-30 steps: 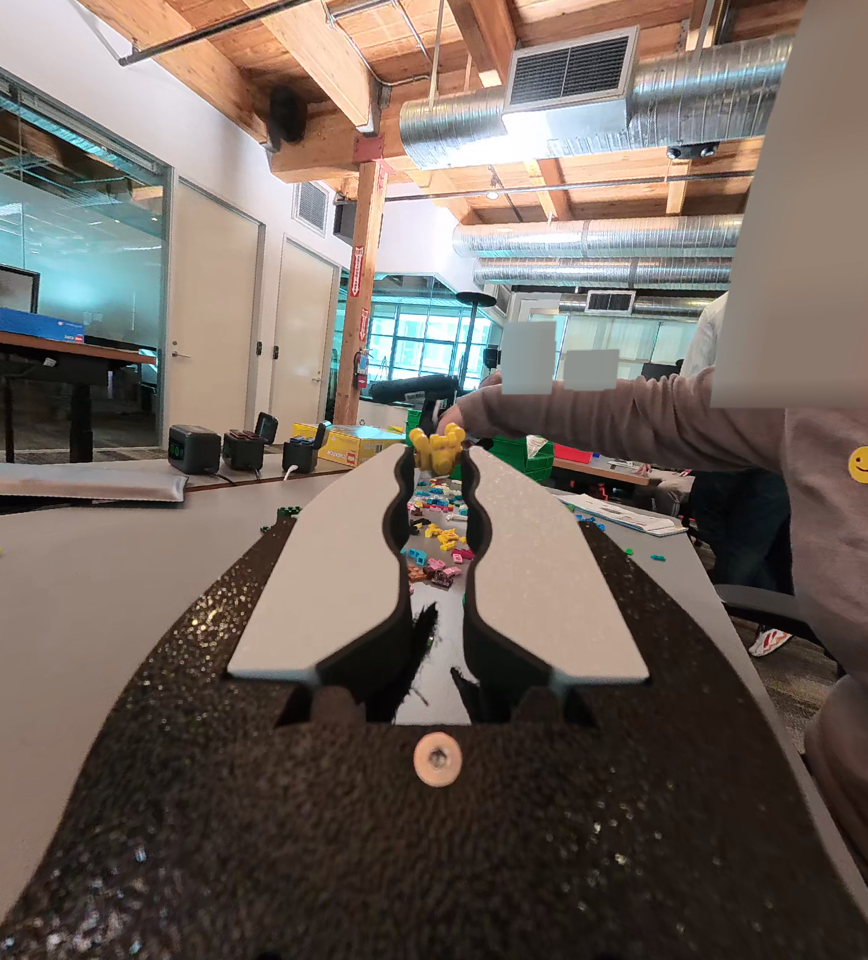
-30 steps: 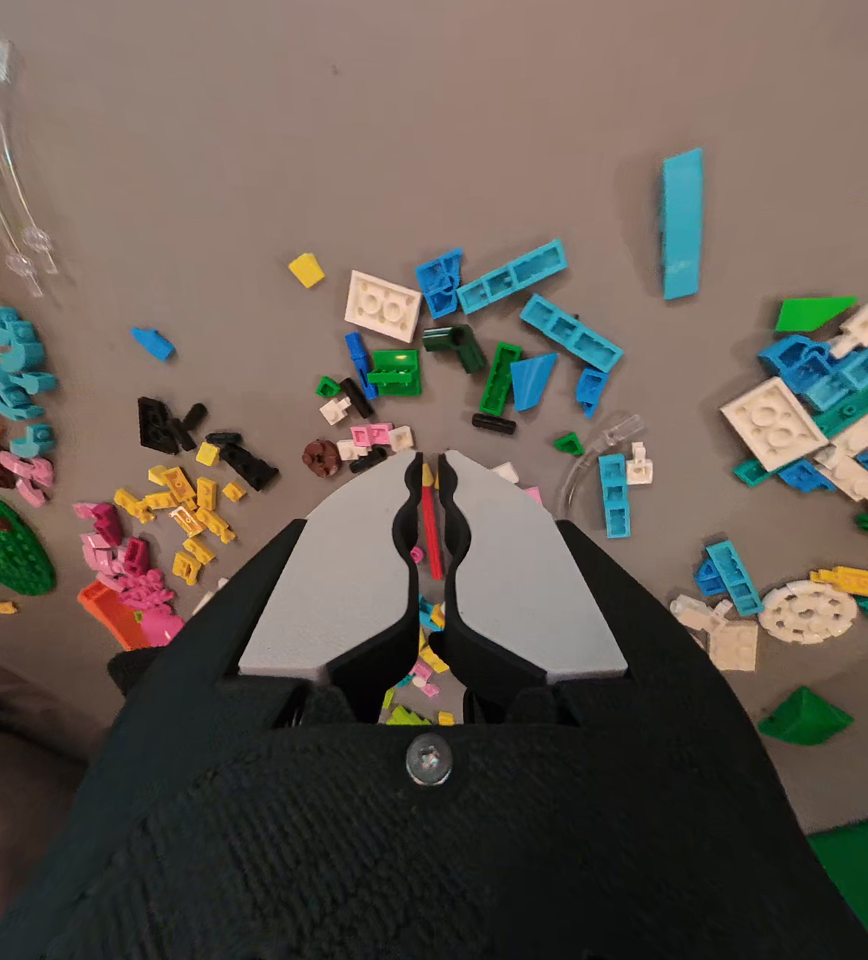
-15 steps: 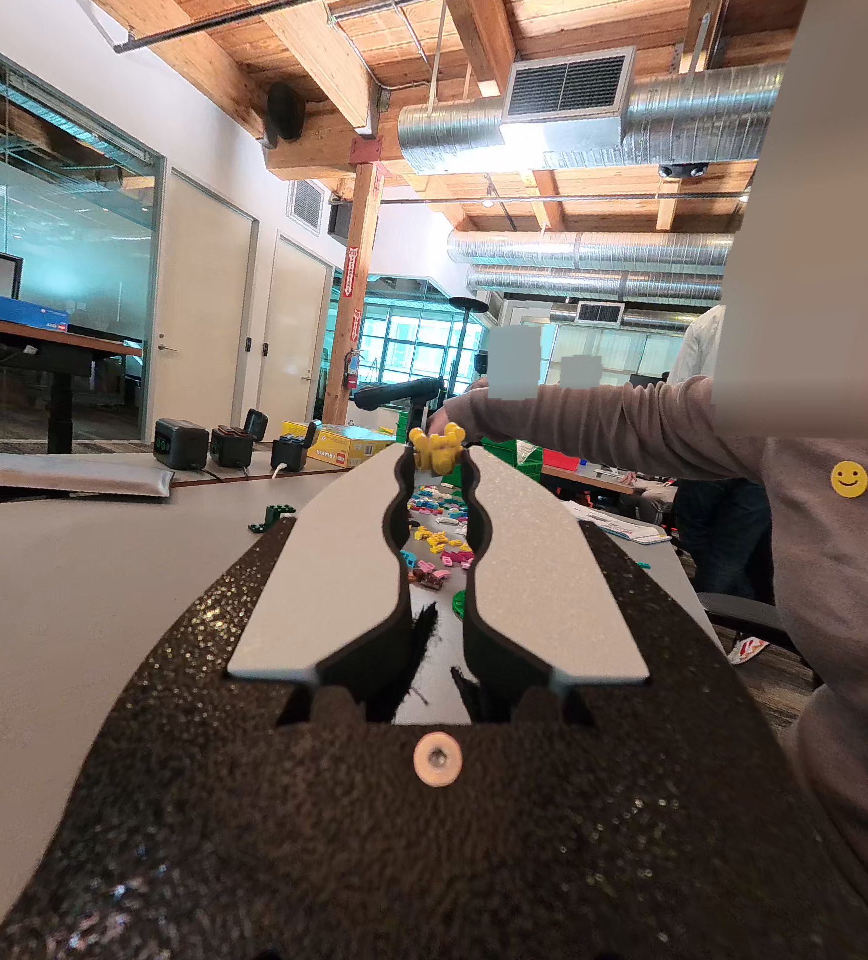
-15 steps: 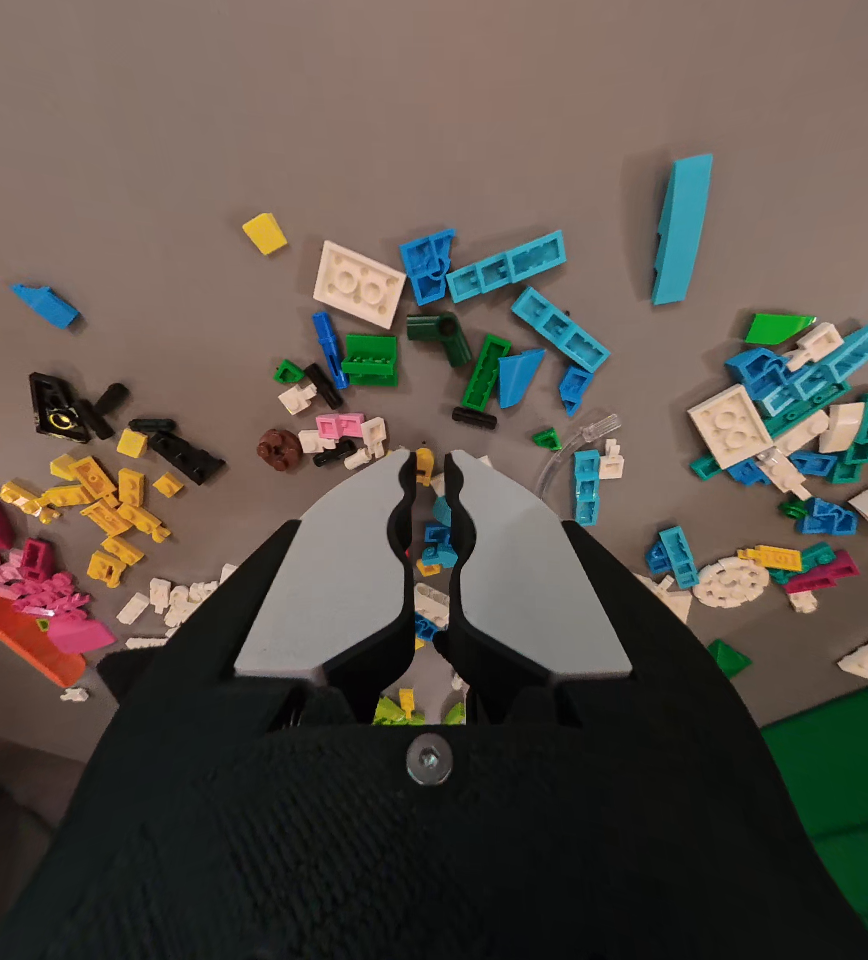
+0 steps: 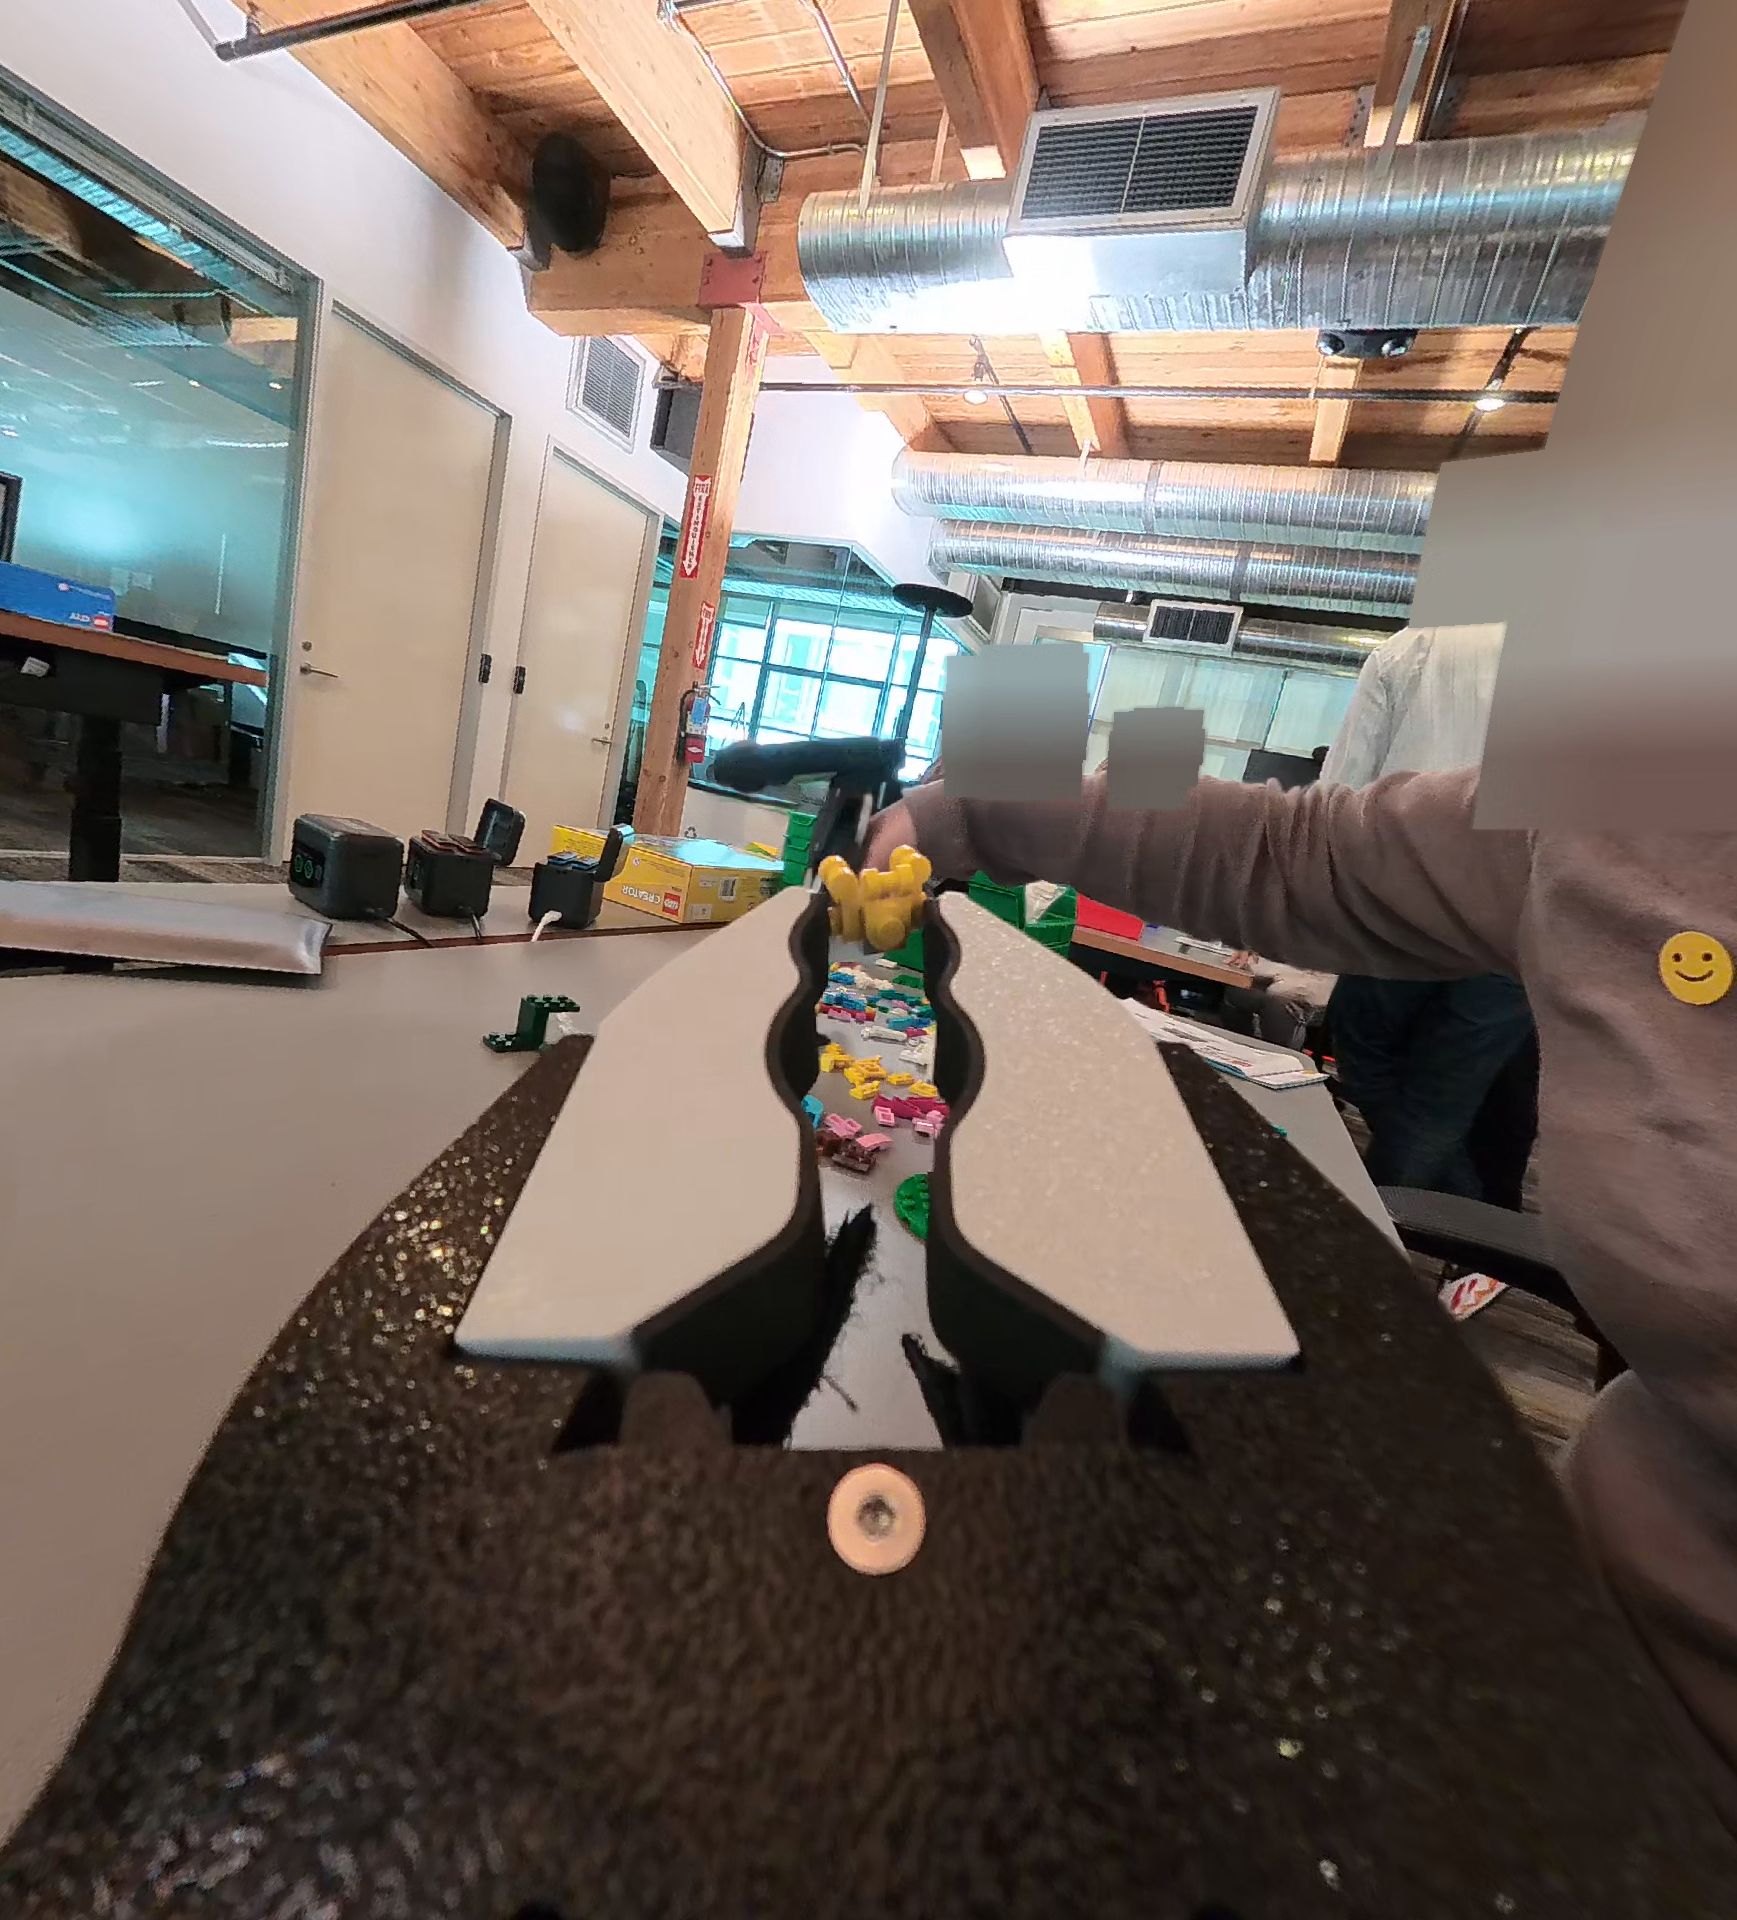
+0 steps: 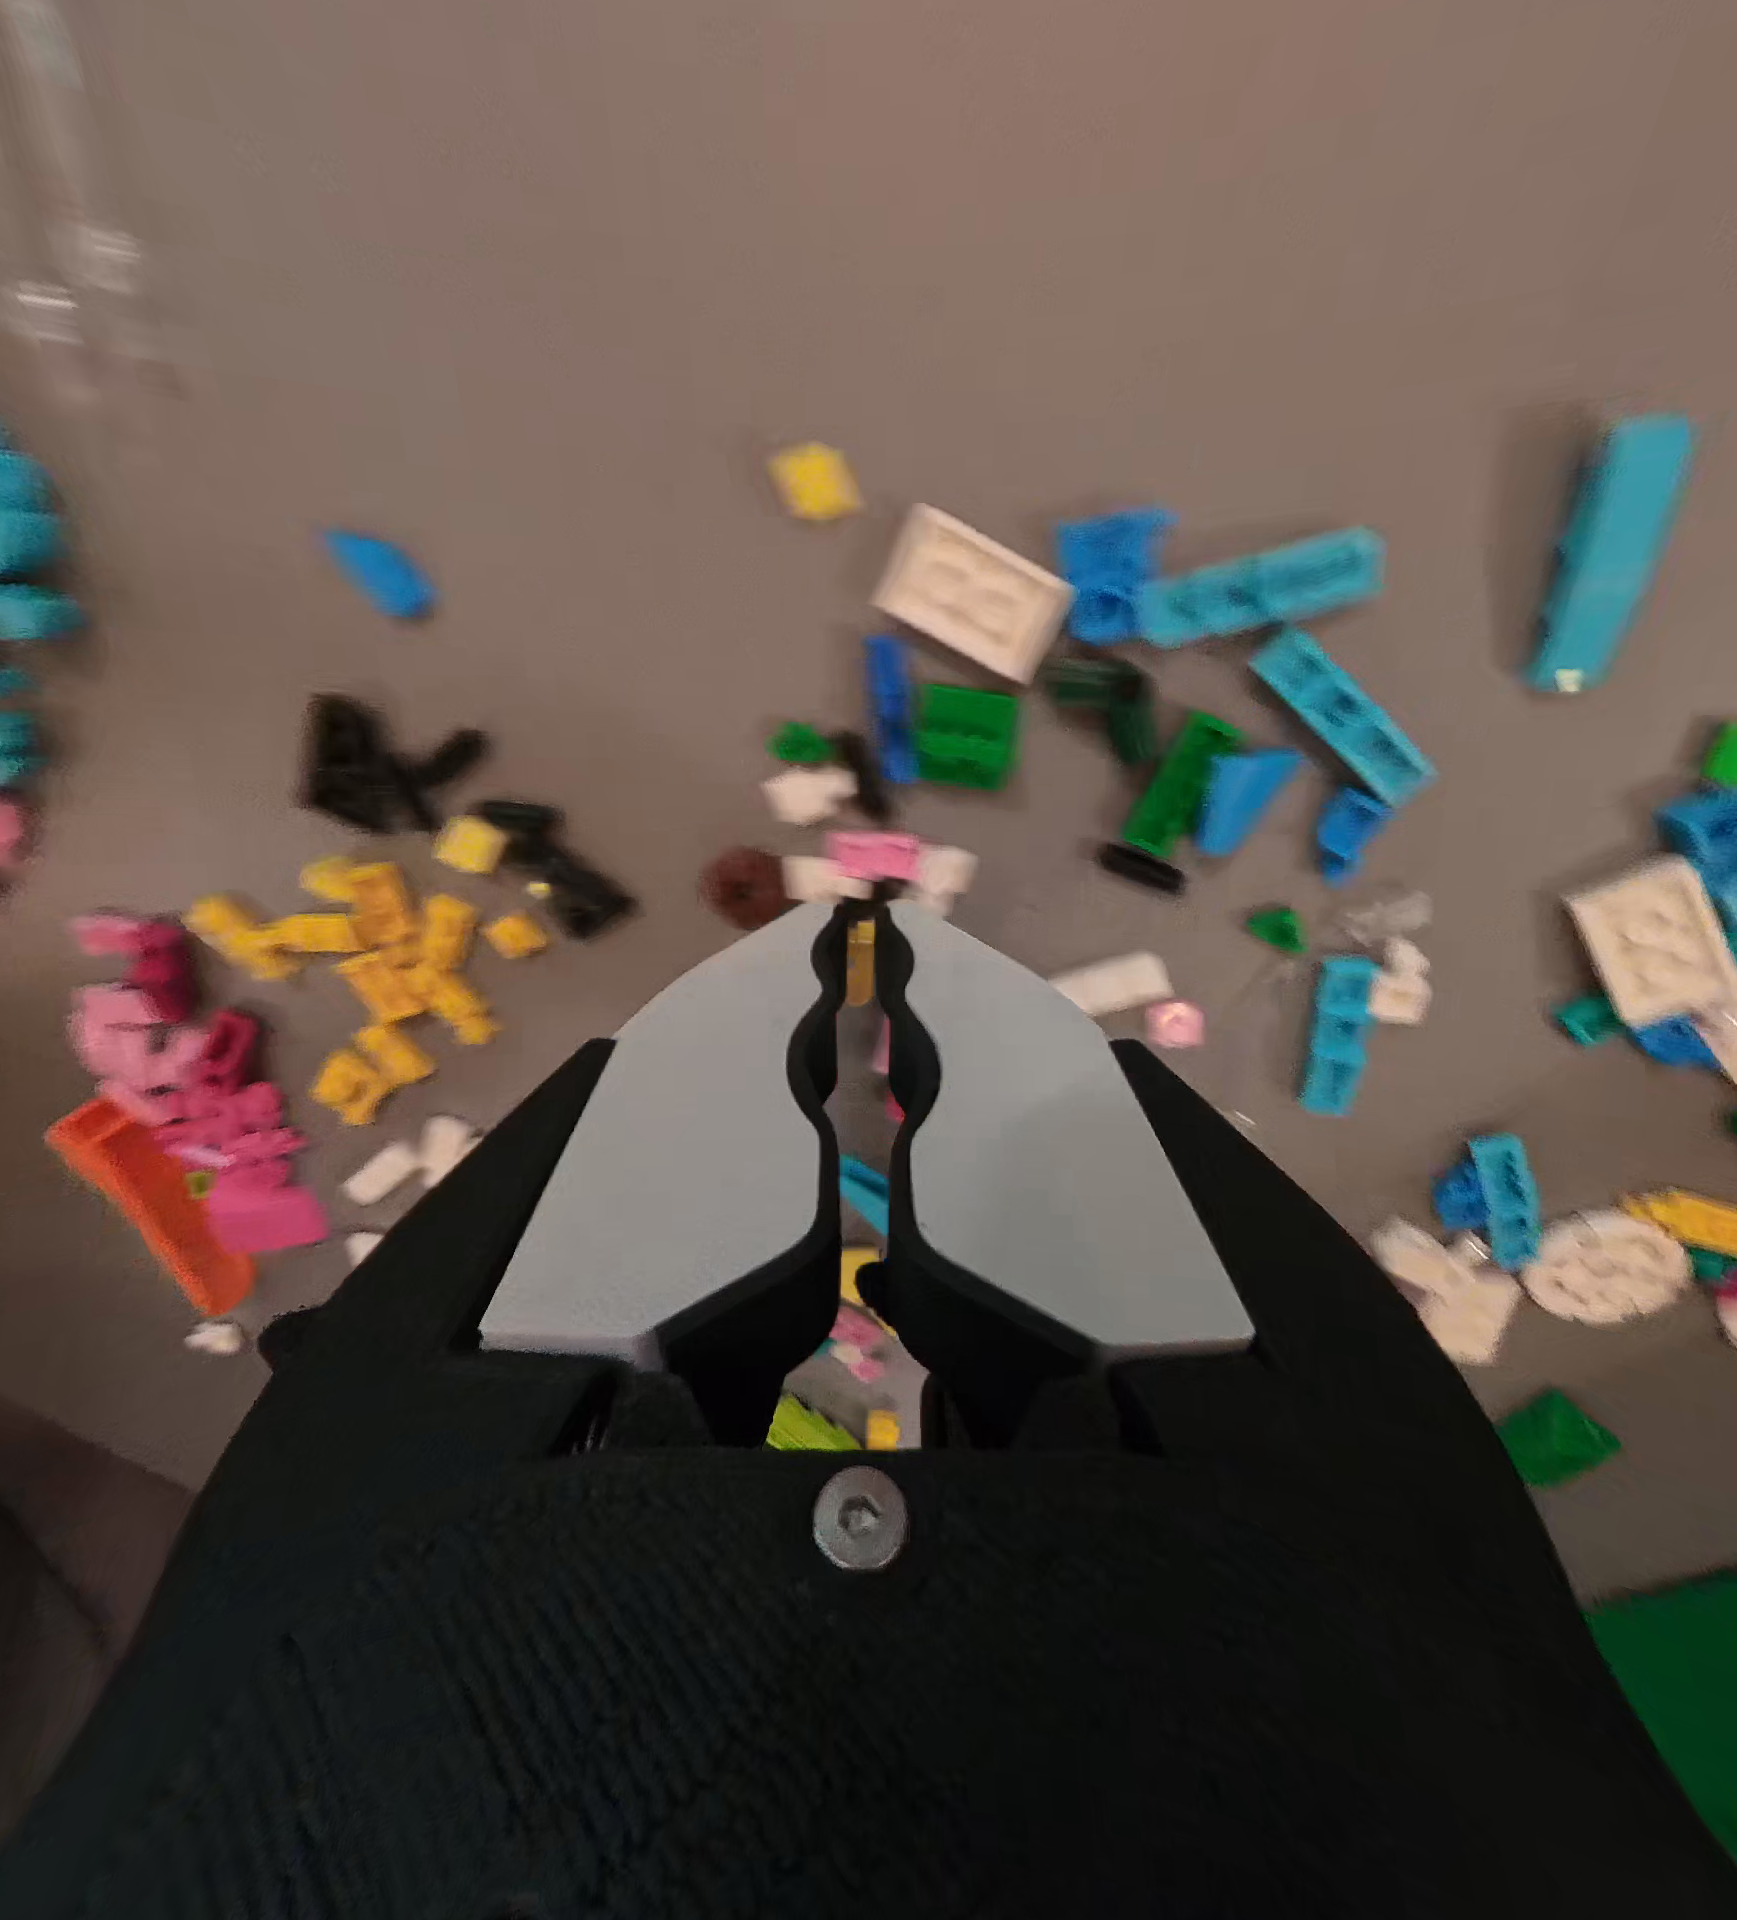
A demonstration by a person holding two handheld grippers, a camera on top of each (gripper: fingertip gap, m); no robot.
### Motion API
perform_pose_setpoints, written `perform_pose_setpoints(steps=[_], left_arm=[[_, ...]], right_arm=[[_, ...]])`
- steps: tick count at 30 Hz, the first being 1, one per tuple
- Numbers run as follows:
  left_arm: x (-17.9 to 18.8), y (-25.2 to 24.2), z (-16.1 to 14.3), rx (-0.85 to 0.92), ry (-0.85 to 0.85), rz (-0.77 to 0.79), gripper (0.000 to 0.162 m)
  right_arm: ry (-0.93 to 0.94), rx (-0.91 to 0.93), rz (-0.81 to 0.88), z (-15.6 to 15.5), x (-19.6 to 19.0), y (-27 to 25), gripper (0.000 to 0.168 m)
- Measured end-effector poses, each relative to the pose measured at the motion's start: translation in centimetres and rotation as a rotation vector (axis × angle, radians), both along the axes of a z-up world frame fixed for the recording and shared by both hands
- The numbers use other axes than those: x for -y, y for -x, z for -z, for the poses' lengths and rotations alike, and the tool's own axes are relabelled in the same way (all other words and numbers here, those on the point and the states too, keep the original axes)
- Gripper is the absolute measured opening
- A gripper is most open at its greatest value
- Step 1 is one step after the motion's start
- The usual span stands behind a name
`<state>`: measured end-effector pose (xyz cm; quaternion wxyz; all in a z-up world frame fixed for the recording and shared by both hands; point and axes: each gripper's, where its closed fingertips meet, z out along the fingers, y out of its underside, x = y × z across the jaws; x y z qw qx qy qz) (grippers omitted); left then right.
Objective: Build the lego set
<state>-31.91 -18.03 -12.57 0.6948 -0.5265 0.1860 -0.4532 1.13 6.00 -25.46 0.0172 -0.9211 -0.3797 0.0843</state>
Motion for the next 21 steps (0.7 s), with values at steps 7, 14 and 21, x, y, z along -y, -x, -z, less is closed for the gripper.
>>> perform_pose_setpoints(steps=[7,14,21], left_arm=[[0.3,0.4,-0.6,0.058,-0.006,0.027,0.017],[0.7,3.0,-1.9,0.101,-0.073,-0.078,0.017],[0.3,3.6,-1.9,0.031,-0.106,-0.19,0.017]], right_arm=[[-0.096,-0.29,-0.452,-4.8,8.5,13.8,0.003],[-0.174,-0.365,-1.271,-5.0,19.0,26.1,0.003],[0.042,-0.153,-1.801,-0.7,23.2,28.2,0.003]])
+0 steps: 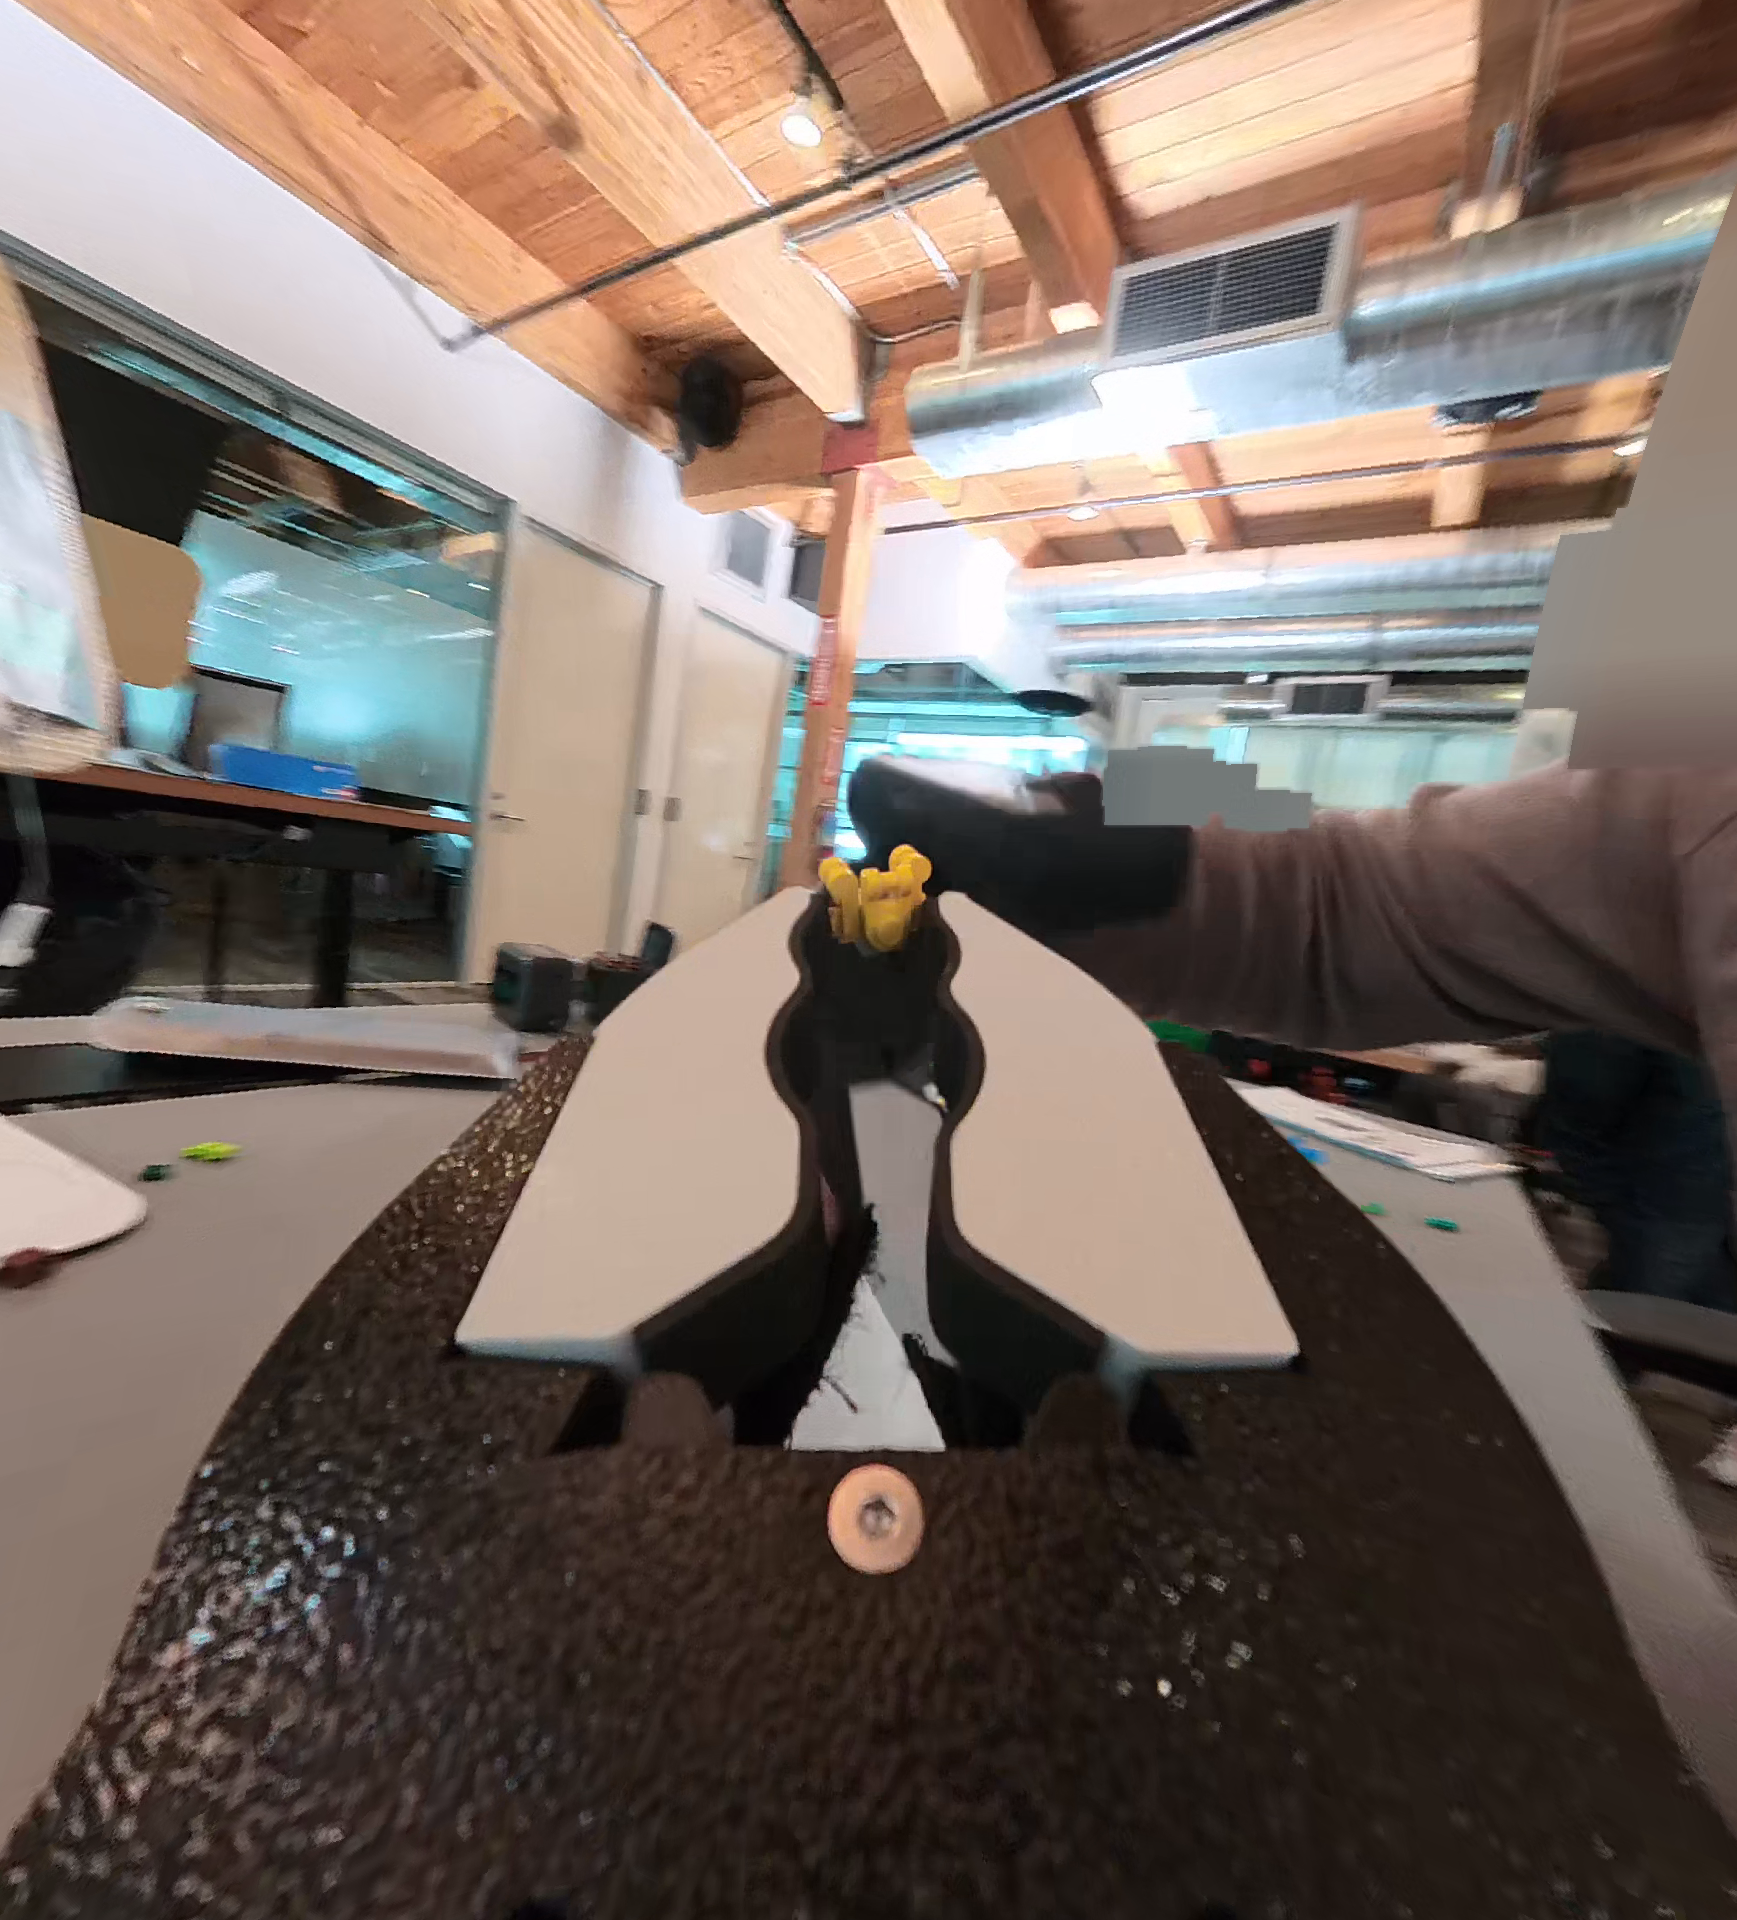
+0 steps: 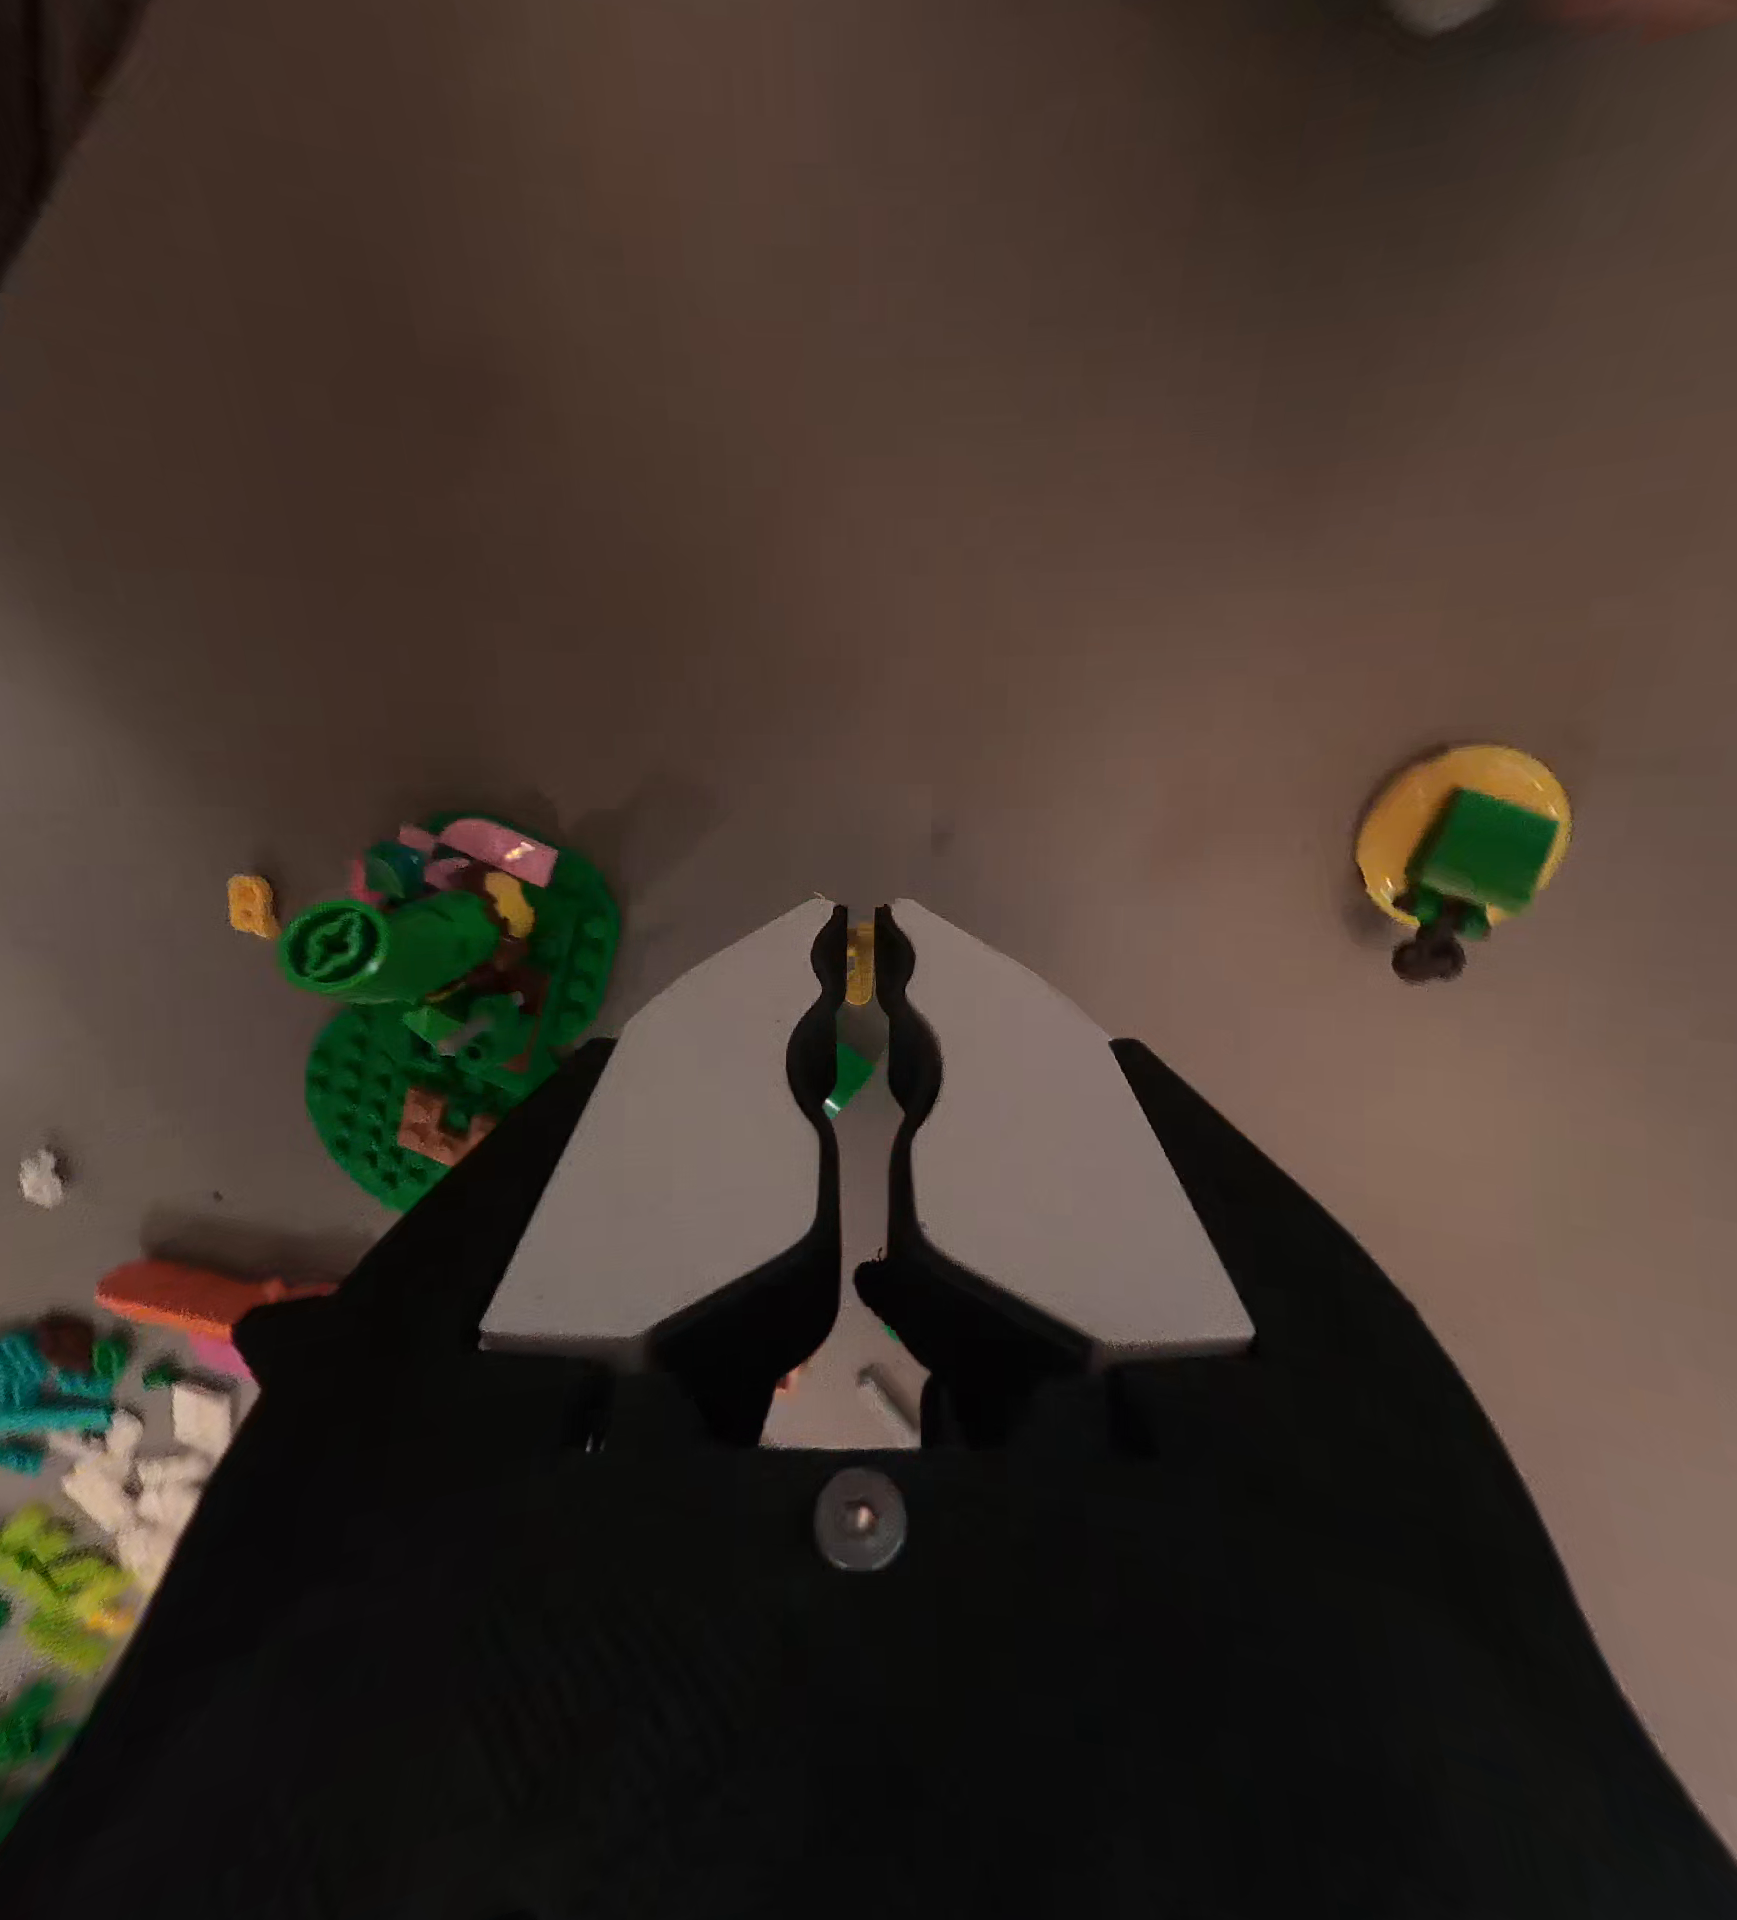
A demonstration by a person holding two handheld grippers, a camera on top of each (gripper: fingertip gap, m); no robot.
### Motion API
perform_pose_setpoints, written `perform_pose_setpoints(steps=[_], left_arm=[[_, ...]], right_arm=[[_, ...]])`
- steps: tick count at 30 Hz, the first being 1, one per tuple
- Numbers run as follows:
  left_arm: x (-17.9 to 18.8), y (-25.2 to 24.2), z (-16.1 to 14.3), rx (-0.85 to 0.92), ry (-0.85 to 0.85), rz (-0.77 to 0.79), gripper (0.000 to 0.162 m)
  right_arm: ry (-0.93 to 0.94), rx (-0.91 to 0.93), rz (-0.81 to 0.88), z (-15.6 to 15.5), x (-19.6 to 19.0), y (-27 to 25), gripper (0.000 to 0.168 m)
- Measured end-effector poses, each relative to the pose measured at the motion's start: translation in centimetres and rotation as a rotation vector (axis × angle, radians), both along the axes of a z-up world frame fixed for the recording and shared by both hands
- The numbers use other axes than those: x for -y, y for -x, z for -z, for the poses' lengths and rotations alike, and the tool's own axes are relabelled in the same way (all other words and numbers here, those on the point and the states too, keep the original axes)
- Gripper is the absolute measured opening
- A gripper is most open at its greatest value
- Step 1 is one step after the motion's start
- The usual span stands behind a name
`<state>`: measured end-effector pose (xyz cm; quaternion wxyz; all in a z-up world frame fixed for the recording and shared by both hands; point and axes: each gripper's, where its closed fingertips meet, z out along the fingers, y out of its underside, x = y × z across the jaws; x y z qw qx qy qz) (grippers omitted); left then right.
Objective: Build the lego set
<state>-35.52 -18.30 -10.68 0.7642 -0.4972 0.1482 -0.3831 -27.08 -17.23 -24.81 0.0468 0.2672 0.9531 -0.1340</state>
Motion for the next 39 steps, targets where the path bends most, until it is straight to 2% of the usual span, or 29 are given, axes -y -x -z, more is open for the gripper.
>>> perform_pose_setpoints(steps=[6,8,10,14,17,20,23,26,28,30,33,36,39], left_arm=[[-0.5,2.6,-0.5,-0.037,-0.047,-0.26,0.017],[-0.4,3.3,-0.7,-0.09,-0.088,-0.373,0.017],[-0.5,3.2,-0.6,-0.131,-0.094,-0.413,0.017],[-0.8,2.6,-0.2,-0.188,-0.079,-0.426,0.017],[-1.0,2.3,-0.1,-0.209,-0.078,-0.427,0.017],[-1.0,2.1,-0.2,-0.183,-0.07,-0.402,0.017],[-0.8,2.3,-0.3,-0.147,-0.064,-0.38,0.017],[-0.7,2.6,-0.4,-0.107,-0.052,-0.361,0.017],[-0.7,2.8,-0.5,-0.09,-0.049,-0.348,0.017],[-0.6,2.9,-0.5,-0.082,-0.049,-0.346,0.017],[-0.5,2.9,-0.7,-0.087,-0.059,-0.352,0.017],[-0.4,2.9,-0.8,-0.081,-0.065,-0.347,0.017],[-0.4,3.0,-0.9,-0.075,-0.068,-0.345,0.017]], right_arm=[[-0.072,0.108,-0.127,1.5,-0.3,0.6,0.003],[-0.084,0.104,-0.128,1.5,-0.5,1.0,0.003],[-0.104,0.086,-0.098,1.5,-0.9,1.5,0.011],[-0.144,-0.071,0.07,0.0,-2.5,2.4,0.012],[-0.122,-0.208,0.303,-1.5,-3.5,1.9,0.006],[-0.101,-0.216,0.516,-0.8,-3.7,0.4,0.005],[-0.015,-0.22,0.621,0.2,-2.4,0.2,0.012],[-0.028,-0.261,0.639,0.7,-2.4,1.1,0.021],[-0.018,-0.229,0.624,1.0,-2.1,1.2,0.018],[-0.026,-0.2,0.588,1.2,-2.0,1.4,0.003],[-0.05,-0.106,0.458,1.2,-2.3,0.9,0.003],[-0.082,0.181,0.334,1.0,-3.0,-1.4,0.003],[-0.079,0.46,0.297,0.4,-3.6,-2.8,0.003]])
